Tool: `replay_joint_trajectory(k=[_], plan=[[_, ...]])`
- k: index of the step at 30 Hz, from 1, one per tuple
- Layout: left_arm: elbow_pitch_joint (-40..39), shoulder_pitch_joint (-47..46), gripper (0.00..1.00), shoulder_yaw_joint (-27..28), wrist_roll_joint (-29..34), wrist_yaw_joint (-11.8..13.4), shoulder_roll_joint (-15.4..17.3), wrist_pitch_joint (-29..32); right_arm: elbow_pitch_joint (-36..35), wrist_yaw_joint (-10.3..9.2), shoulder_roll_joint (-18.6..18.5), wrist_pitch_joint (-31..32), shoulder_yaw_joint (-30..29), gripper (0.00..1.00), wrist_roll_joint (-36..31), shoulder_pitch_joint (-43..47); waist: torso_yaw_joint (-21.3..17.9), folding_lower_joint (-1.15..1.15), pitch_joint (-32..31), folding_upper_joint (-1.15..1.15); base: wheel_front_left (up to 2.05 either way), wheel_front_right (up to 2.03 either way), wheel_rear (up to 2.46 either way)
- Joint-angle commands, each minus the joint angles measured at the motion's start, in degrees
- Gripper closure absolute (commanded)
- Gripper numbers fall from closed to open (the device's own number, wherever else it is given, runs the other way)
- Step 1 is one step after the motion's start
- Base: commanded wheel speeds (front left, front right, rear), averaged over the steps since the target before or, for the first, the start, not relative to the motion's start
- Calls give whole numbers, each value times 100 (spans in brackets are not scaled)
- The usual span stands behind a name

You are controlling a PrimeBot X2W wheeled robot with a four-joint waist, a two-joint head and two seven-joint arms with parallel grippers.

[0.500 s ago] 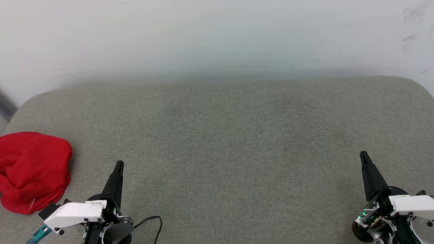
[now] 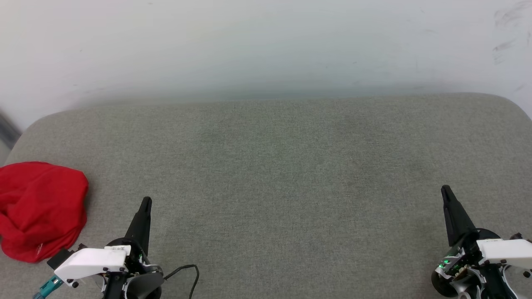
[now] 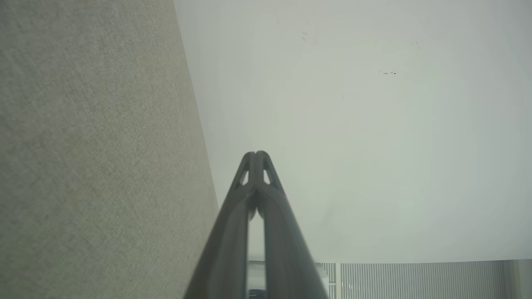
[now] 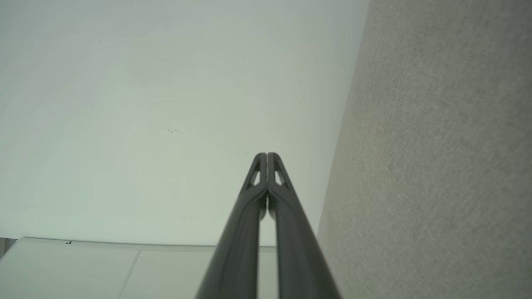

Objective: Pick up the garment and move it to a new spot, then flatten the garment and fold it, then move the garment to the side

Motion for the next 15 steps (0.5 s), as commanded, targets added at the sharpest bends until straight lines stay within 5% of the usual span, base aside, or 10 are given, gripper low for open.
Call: replay_joint_trajectory(k=[1,13,14,15], plan=[[0,-34,100,10,5,-13,-5,11,4,0,18,16,-1,100,-29,-50,0,0,0,0,0,0,0],[0,-34,100,8,5,-13,-5,11,4,0,18,15,1,100,-28,-50,0,0,0,0,0,0,0],[16,8,0,0,0,0,-1,-1,14,0,0,-2,1,0,2,9,0,0,0,0,0,0,0],[58,33,0,-7,0,1,-7,-2,55,0,1,-3,3,0,2,37,0,0,0,0,0,0,0]])
